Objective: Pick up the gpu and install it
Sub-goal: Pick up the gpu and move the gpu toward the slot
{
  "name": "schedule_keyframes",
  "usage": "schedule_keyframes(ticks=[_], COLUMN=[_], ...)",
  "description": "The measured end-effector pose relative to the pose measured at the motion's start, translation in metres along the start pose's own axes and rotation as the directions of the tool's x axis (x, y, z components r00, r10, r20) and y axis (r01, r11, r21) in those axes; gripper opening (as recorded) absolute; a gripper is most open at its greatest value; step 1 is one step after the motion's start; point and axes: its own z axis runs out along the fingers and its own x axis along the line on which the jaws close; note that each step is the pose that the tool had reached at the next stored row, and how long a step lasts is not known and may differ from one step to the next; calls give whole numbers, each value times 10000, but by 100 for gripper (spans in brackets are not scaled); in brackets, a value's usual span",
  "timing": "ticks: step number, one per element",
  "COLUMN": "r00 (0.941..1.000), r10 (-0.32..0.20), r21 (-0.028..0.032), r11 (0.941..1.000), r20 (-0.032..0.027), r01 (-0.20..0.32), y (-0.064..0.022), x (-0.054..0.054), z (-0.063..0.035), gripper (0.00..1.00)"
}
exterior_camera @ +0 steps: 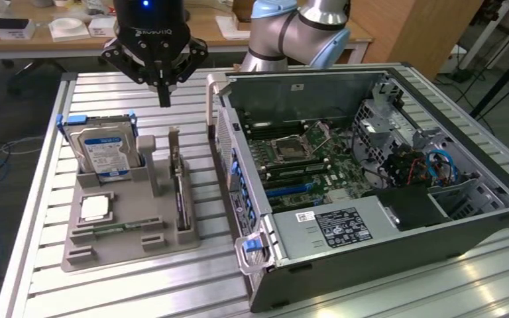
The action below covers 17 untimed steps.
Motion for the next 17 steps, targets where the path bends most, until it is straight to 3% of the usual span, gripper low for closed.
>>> schedule_keyframes(ticks=[11, 13, 15, 17], r00=[10000, 10000, 10000, 10000], r10=[0, 0, 0, 0], r21=[0, 0, 0, 0], r11=[10000, 10000, 10000, 10000], r20=[1, 1, 0, 0], r01=[0, 0, 0, 0], y=[0, 0, 0, 0], x=[0, 0, 0, 0], z=[0, 0, 0, 0], gripper=[11, 23, 23, 35])
